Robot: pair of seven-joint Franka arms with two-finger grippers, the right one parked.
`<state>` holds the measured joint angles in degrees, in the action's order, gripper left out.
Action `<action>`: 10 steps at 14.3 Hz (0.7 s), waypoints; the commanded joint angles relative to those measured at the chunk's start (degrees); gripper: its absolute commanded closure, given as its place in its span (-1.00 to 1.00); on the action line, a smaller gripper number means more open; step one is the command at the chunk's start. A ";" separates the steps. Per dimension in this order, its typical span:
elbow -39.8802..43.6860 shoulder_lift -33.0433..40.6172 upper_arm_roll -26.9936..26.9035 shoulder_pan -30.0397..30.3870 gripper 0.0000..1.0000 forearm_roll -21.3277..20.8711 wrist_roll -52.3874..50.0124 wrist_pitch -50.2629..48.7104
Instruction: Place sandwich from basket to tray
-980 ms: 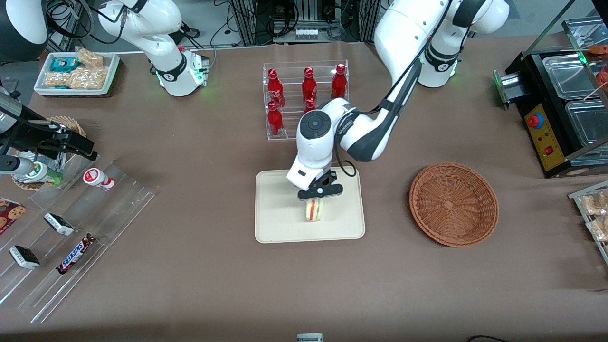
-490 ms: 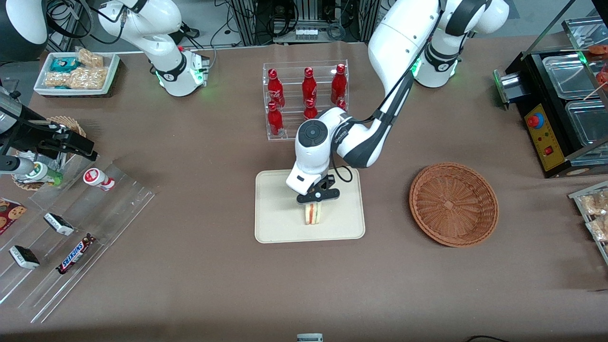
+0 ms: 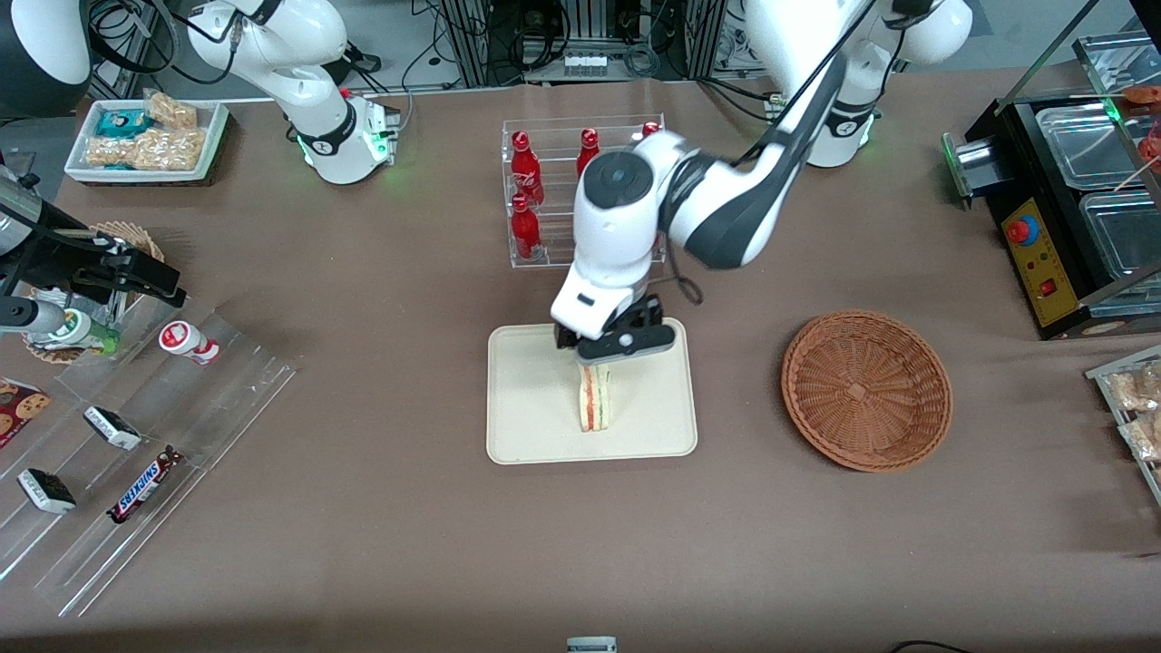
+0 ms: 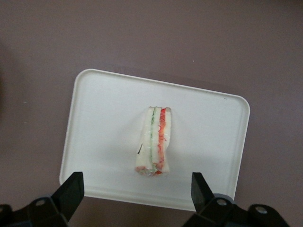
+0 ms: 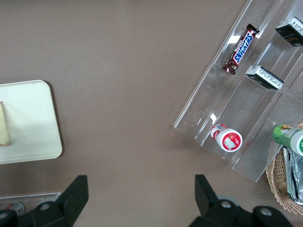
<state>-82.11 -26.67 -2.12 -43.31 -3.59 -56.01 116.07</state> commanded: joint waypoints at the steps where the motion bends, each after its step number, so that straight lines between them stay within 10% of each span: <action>1: -2.26 6.17 0.18 3.57 -1.00 -1.33 0.28 -3.74; 10: -11.21 15.76 0.27 20.70 -1.00 -0.19 23.04 -14.56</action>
<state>-87.43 -15.87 -2.54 -25.92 -4.14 -36.21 102.21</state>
